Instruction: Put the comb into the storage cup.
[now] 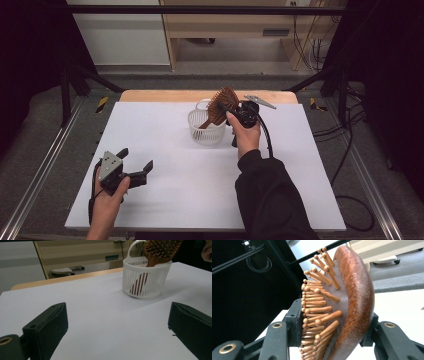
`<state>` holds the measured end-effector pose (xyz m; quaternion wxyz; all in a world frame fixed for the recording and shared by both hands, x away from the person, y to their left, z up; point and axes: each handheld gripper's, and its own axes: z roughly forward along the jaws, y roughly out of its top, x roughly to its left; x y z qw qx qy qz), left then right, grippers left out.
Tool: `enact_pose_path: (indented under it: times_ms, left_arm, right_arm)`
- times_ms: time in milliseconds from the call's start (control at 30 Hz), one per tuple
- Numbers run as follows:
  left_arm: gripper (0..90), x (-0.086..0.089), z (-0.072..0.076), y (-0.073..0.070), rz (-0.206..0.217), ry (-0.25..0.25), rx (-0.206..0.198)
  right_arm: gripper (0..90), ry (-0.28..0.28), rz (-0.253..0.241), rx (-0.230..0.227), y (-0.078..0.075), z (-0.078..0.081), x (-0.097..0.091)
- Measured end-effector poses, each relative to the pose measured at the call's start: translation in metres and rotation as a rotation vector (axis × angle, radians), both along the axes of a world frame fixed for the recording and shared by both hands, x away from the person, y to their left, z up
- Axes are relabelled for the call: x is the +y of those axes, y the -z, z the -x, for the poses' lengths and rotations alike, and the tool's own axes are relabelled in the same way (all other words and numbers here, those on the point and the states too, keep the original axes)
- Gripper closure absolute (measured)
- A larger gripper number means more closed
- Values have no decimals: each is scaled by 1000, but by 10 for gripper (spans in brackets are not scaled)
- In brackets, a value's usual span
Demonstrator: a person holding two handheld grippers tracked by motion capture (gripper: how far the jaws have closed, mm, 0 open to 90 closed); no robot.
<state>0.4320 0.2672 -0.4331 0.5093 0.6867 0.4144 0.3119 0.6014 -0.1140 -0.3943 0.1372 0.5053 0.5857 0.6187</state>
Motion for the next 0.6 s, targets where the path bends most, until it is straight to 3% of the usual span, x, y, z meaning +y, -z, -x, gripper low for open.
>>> enact_pose_path:
  times_ms: [600]
  left_arm:
    - [31,-2,-1,3,-4,7,0]
  right_arm:
    - [466,-23,21,14,3,-1,-8]
